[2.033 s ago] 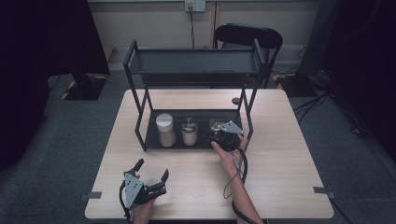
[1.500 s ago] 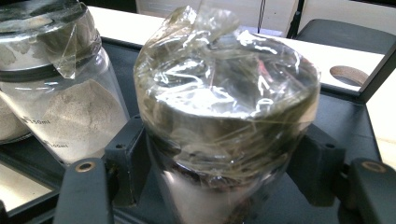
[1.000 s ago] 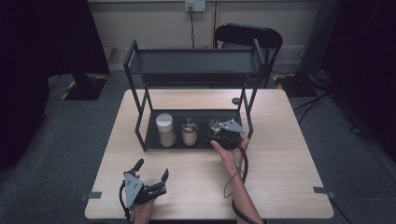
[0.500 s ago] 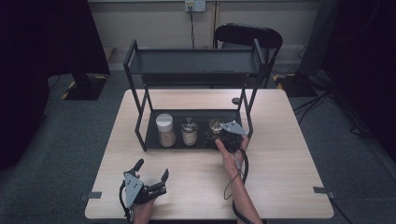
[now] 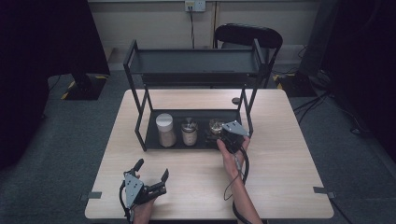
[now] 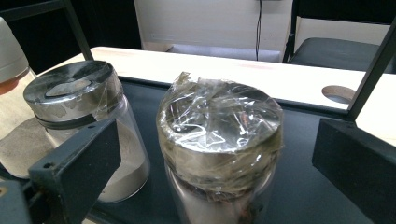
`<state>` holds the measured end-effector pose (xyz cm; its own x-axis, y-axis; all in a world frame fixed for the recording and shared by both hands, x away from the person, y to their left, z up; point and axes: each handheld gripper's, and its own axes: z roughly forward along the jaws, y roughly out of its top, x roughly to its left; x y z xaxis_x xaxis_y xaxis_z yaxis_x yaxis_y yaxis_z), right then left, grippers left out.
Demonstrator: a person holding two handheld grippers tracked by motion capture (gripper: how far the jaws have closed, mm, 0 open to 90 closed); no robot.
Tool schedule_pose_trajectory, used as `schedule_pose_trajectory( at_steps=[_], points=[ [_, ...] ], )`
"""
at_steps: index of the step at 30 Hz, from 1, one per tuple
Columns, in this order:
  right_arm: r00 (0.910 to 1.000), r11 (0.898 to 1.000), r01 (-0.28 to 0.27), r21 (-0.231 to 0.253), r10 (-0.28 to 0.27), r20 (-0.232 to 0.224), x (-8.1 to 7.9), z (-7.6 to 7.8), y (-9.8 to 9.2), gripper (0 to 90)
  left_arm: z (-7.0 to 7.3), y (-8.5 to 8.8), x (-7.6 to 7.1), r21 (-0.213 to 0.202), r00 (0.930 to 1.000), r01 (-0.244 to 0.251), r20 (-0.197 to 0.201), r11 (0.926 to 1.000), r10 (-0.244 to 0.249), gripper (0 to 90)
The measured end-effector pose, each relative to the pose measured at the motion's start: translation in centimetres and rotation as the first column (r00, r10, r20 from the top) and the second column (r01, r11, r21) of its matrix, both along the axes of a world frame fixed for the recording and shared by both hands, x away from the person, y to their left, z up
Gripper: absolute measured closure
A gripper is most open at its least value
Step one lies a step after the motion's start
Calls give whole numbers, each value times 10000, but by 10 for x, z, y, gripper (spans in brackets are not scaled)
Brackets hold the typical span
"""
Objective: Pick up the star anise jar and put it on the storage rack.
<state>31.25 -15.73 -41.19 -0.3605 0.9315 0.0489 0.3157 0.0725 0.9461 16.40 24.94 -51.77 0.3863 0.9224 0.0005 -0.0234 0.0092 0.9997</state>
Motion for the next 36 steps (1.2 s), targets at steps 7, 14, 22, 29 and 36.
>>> schedule_pose_trajectory(
  at_steps=[7,14,22,29,36],
  points=[
    [10000,9998,63,190,-64,26,-4,-1,-3,0,0,0,0,-15,10000,-3,3,10000,3,22],
    [9997,9997,71,220,-76,231,-10,3,-5,0,0,0,0,-5,10000,-2,-5,10000,2,23],
    [9991,9996,44,282,-56,428,-17,7,-7,0,0,0,0,3,10000,2,-8,10000,-2,23],
    [9985,9993,-33,378,13,539,-22,6,-10,0,0,0,0,2,10000,12,-7,10000,-12,23],
    [9981,9988,41,493,-71,617,-27,4,-12,0,0,0,0,6,10000,1,-8,10000,-1,24]
  ],
)
